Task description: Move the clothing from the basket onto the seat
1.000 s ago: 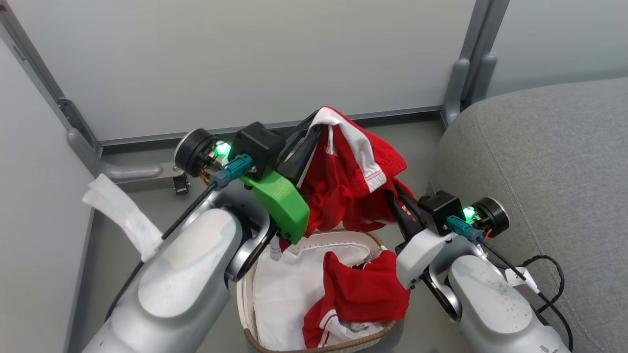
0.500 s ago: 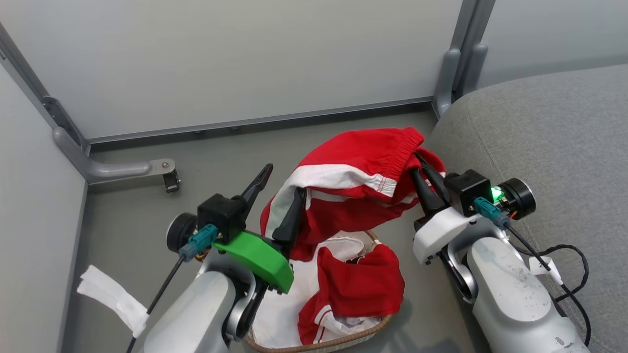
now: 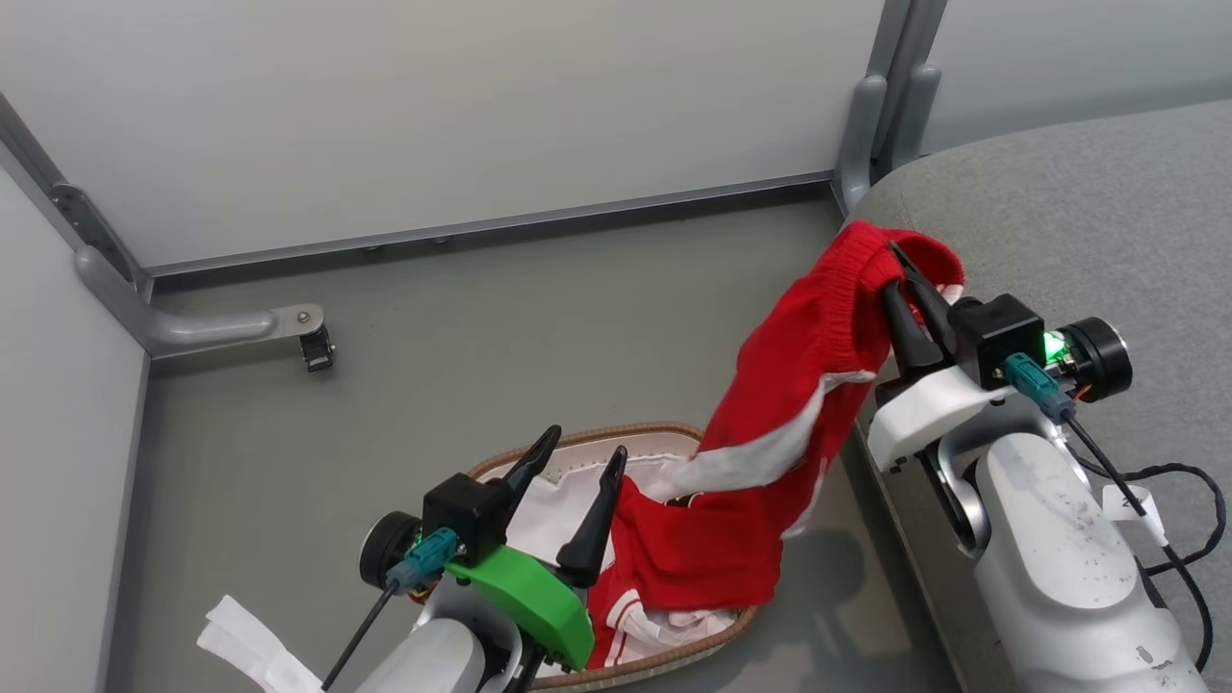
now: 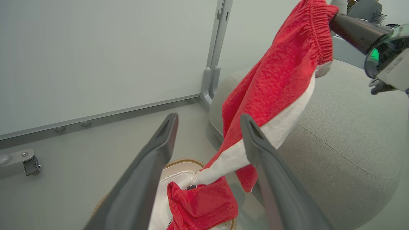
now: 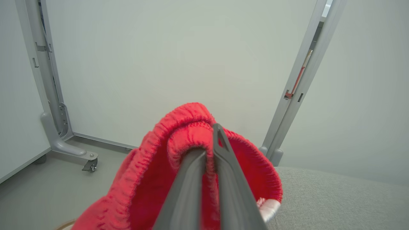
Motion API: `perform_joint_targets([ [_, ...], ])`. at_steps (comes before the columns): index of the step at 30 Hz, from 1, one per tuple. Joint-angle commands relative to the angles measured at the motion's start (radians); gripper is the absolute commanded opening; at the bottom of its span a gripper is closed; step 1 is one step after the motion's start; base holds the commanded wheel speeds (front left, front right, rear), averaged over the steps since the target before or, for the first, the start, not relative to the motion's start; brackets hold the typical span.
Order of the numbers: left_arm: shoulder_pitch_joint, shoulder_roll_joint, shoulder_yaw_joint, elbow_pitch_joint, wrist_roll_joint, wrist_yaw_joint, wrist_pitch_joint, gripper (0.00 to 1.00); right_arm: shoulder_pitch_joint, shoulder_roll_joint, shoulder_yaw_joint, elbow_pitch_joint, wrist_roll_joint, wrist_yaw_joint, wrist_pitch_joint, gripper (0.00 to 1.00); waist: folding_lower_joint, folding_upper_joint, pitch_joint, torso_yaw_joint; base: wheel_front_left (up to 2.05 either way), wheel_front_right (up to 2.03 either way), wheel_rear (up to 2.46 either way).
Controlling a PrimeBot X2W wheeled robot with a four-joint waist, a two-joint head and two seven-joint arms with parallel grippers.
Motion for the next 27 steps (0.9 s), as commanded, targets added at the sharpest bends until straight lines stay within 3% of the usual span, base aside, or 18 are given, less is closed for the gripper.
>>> perform_joint_targets([
  [1,0.015,-0.003,-0.002,0.003,0.009,-0.005,-0.006,1.00,-0.002,-0.011,-0.012,-0.009,-0.009,0.000,-0.002,0.00,0.0000,0.0000,0.005,-0.007,0.00,0.00,0.00],
  [10,0.011,-0.019,-0.007,-0.011,0.025,-0.011,-0.016,1.00,0.024,-0.035,-0.057,-0.043,-0.023,0.000,-0.002,0.00,0.0000,0.0000,0.029,-0.070,0.00,0.00,0.00],
  [27,-0.051,-0.002,0.011,-0.038,0.093,-0.004,-0.022,1.00,0.032,-0.018,-0.074,-0.169,-0.007,-0.001,-0.002,0.00,0.0000,0.0000,0.164,-0.320,0.00,0.00,0.00],
])
